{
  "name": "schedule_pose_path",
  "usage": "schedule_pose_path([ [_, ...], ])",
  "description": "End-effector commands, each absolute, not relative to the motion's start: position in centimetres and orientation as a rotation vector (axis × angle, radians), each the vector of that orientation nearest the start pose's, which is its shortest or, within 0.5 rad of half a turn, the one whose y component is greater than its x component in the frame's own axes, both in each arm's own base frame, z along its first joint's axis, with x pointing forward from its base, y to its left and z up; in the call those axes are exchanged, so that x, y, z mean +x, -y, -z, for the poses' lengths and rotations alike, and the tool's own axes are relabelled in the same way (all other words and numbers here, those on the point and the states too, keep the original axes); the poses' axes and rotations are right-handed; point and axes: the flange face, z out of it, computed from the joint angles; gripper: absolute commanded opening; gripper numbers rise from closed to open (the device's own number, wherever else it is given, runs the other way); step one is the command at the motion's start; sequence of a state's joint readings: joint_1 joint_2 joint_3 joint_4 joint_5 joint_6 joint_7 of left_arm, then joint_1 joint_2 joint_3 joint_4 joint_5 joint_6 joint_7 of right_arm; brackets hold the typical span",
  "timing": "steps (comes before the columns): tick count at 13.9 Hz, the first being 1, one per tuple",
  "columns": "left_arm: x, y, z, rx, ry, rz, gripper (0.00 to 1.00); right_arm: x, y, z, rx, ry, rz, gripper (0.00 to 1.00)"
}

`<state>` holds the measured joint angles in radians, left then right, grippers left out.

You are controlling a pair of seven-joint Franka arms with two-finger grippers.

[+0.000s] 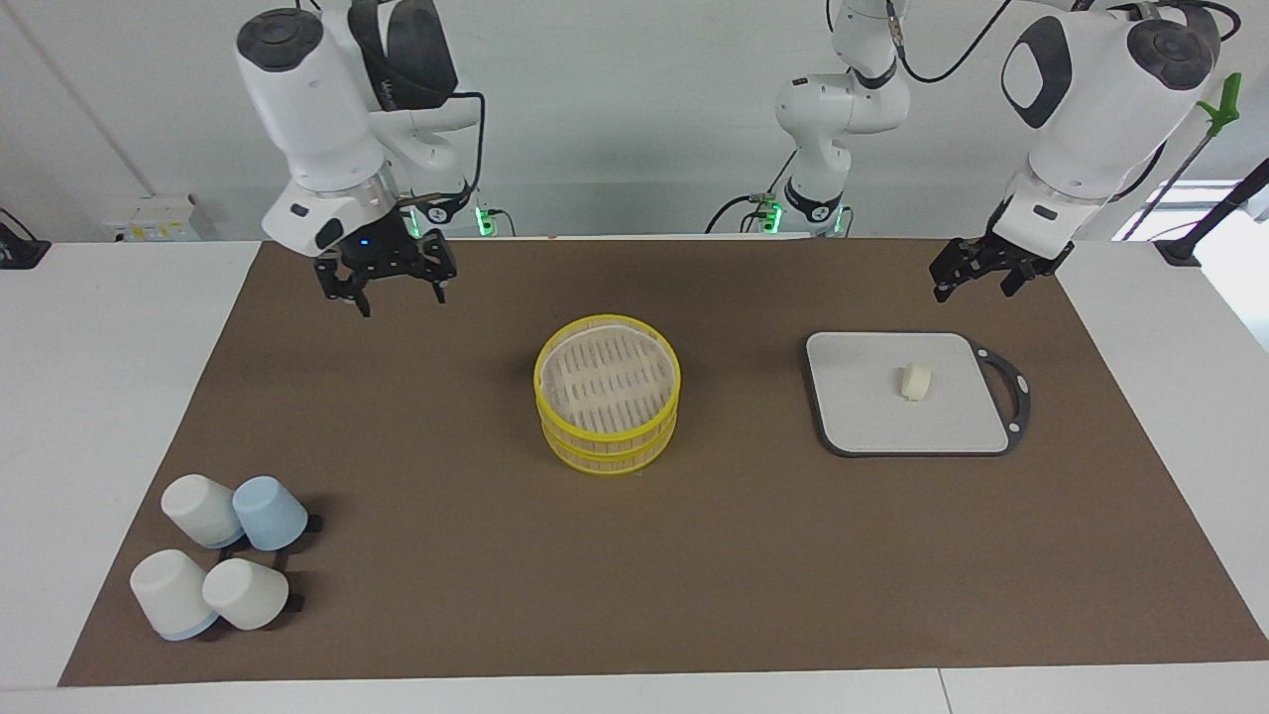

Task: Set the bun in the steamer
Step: 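Reach the right gripper to the steamer lid while the left gripper reaches the bun, then grasp the steamer lid with the right gripper while the left gripper grasps the bun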

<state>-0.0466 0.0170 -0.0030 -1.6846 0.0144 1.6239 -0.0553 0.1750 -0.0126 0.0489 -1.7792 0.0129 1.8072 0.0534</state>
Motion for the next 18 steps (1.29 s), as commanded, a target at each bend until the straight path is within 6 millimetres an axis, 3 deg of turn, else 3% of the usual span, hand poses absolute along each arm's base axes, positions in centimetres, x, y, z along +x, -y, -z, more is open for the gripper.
schedule_pose_path([
  [1, 55.3, 2.2, -53.0, -3.123, -0.035, -0.117, 1.00, 56.2, -17.4, -52.0, -3.102, 0.149, 0.094, 1.00],
  [3, 55.4, 2.2, -50.6, -3.116, -0.080, -0.121, 1.00, 56.2, -22.0, -50.3, -3.099, 0.141, 0.083, 1.00],
  [7, 55.8, 1.7, -45.7, -3.086, -0.134, -0.118, 1.00, 56.3, -28.9, -48.7, -3.116, 0.034, 0.040, 0.99],
  [10, 56.0, -0.9, -42.1, -3.088, -0.225, -0.162, 1.00, 56.3, -33.2, -47.6, -3.119, -0.015, 0.021, 0.99],
  [13, 55.0, -2.3, -39.0, -3.091, -0.268, -0.190, 1.00, 56.1, -38.7, -46.0, -3.140, -0.104, -0.014, 0.99],
  [15, 54.3, -1.7, -37.2, -3.089, -0.289, -0.169, 1.00, 56.2, -42.3, -44.4, -3.158, -0.145, -0.004, 0.98],
  [18, 53.6, -1.5, -35.3, -3.090, -0.301, -0.142, 1.00, 56.2, -43.2, -43.6, -3.139, -0.144, 0.021, 0.95],
])
